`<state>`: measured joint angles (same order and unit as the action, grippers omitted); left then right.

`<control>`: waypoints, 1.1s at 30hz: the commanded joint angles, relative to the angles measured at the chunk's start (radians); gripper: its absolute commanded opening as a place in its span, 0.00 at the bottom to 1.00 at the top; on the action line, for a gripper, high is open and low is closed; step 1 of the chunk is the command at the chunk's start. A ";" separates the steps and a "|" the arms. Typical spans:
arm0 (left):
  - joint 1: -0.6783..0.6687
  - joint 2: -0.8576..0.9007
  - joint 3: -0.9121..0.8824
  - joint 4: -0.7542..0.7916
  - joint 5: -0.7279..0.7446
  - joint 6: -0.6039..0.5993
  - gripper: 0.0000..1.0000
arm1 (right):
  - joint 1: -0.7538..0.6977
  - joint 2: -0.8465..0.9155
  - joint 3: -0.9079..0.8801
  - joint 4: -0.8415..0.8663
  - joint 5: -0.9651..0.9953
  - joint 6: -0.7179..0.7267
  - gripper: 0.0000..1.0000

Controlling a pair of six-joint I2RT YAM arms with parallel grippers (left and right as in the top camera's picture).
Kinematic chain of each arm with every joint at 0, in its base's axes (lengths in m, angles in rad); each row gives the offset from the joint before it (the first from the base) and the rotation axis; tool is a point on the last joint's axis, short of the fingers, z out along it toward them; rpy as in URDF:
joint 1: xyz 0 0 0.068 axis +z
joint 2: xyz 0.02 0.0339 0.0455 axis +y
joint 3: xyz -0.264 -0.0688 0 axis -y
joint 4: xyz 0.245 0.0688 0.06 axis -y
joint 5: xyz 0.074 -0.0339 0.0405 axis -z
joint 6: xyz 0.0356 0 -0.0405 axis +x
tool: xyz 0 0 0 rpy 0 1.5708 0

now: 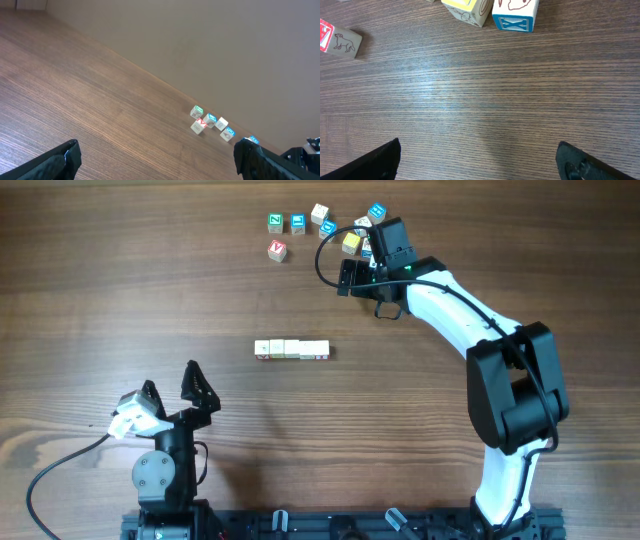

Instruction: Form a horizontal line

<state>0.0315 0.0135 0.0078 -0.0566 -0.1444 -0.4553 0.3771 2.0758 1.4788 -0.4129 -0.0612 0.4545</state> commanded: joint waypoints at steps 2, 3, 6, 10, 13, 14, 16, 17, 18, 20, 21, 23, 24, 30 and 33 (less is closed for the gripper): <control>0.006 -0.011 -0.002 -0.003 0.001 0.001 1.00 | 0.003 0.019 -0.002 0.002 0.013 0.000 1.00; 0.006 -0.011 -0.002 -0.003 0.001 0.026 1.00 | 0.003 0.019 -0.002 0.002 0.013 0.000 1.00; 0.006 -0.009 -0.002 -0.003 0.001 0.181 1.00 | 0.003 0.019 -0.002 0.002 0.013 0.000 0.99; 0.006 -0.009 -0.002 -0.003 -0.003 0.192 1.00 | 0.003 0.019 -0.002 0.002 0.013 0.000 1.00; 0.006 -0.005 -0.002 -0.003 -0.002 0.269 1.00 | 0.003 0.019 -0.002 0.002 0.013 0.000 1.00; 0.006 -0.001 -0.002 -0.003 -0.002 0.269 1.00 | 0.003 0.019 -0.002 0.002 0.013 0.000 1.00; 0.006 0.006 -0.002 -0.003 -0.002 0.269 1.00 | 0.003 0.019 -0.002 0.002 0.013 -0.001 1.00; 0.006 0.006 -0.002 -0.003 -0.002 0.269 1.00 | 0.003 0.019 -0.002 0.002 0.013 0.000 1.00; 0.006 0.006 -0.002 -0.003 -0.002 0.269 1.00 | 0.003 0.019 -0.002 0.002 0.013 0.000 1.00; 0.006 0.006 -0.002 -0.003 -0.002 0.269 1.00 | 0.003 0.019 -0.002 0.002 0.013 0.000 1.00; 0.006 0.006 -0.002 -0.003 -0.002 0.269 1.00 | 0.003 0.019 -0.002 0.002 0.013 0.000 1.00; 0.006 0.006 -0.002 -0.003 -0.002 0.269 1.00 | 0.003 0.019 -0.002 0.002 0.013 0.000 1.00; 0.006 0.006 -0.002 -0.003 -0.002 0.269 1.00 | 0.003 0.019 -0.002 0.002 0.013 0.000 1.00; 0.006 0.006 -0.002 -0.003 -0.002 0.269 1.00 | 0.003 0.019 -0.002 0.002 0.013 0.000 1.00; 0.006 0.006 -0.002 -0.003 -0.002 0.269 1.00 | 0.003 0.019 -0.002 0.002 0.013 0.000 1.00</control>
<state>0.0315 0.0158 0.0078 -0.0566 -0.1444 -0.2096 0.3771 2.0758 1.4788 -0.4129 -0.0612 0.4545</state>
